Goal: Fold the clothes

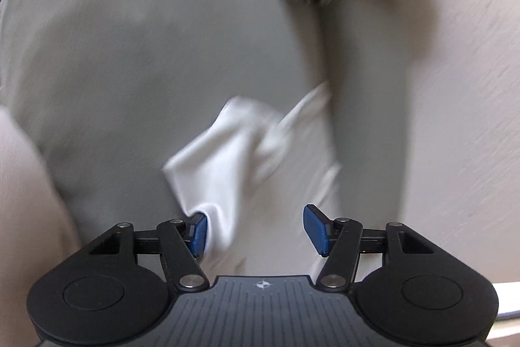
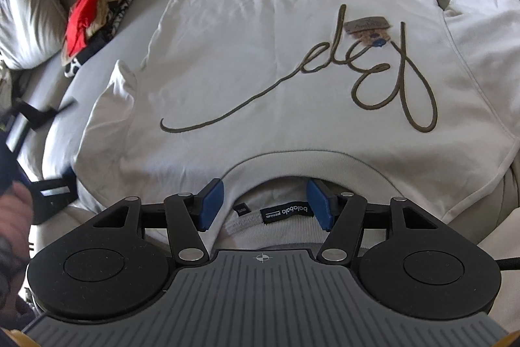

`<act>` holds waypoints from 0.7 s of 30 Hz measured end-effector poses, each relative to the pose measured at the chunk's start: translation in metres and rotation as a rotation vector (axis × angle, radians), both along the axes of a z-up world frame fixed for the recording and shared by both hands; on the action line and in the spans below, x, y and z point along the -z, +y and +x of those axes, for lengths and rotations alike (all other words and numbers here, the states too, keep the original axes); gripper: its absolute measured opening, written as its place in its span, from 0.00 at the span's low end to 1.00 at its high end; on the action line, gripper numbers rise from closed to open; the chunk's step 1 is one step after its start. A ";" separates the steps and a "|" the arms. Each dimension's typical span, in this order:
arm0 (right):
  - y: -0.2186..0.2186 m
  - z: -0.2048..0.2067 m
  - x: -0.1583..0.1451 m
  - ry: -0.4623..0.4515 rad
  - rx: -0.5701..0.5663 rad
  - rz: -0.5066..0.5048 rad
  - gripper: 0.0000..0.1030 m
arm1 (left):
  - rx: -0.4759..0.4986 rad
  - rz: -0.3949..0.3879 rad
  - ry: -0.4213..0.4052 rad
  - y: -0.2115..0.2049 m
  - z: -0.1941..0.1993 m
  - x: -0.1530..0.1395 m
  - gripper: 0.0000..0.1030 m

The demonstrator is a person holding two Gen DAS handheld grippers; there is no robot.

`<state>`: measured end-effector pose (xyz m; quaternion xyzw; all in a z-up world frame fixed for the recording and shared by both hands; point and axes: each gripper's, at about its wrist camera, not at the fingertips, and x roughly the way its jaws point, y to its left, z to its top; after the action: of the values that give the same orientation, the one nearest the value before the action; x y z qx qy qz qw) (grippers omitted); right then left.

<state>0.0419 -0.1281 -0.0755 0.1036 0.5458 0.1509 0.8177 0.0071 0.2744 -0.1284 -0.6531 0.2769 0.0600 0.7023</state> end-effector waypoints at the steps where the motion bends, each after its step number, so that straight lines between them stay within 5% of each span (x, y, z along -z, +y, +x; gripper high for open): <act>1: 0.000 0.000 0.000 0.000 0.000 0.001 0.61 | -0.032 0.009 -0.014 0.004 -0.002 -0.001 0.55; 4: -0.001 0.000 0.001 0.001 0.000 0.006 0.61 | -0.078 0.036 -0.013 0.010 -0.007 -0.003 0.54; 8: 0.000 0.000 0.002 -0.003 -0.005 0.002 0.62 | -0.122 0.059 -0.033 0.009 -0.017 -0.003 0.40; 13: 0.003 -0.002 0.001 -0.014 -0.026 -0.017 0.63 | -0.097 0.200 0.018 0.007 -0.006 -0.001 0.31; 15: 0.003 -0.002 0.001 -0.017 -0.029 -0.014 0.65 | -0.083 0.231 0.037 0.007 -0.005 0.000 0.04; 16: 0.003 -0.003 0.001 -0.019 -0.032 -0.015 0.65 | -0.078 0.257 0.036 0.007 -0.005 -0.002 0.00; 21: 0.003 -0.003 0.001 -0.020 -0.034 -0.016 0.65 | -0.035 0.631 -0.056 -0.018 -0.021 -0.049 0.00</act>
<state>0.0384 -0.1249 -0.0763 0.0865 0.5405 0.1613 0.8212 -0.0138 0.2562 -0.0799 -0.4089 0.2140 0.1370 0.8765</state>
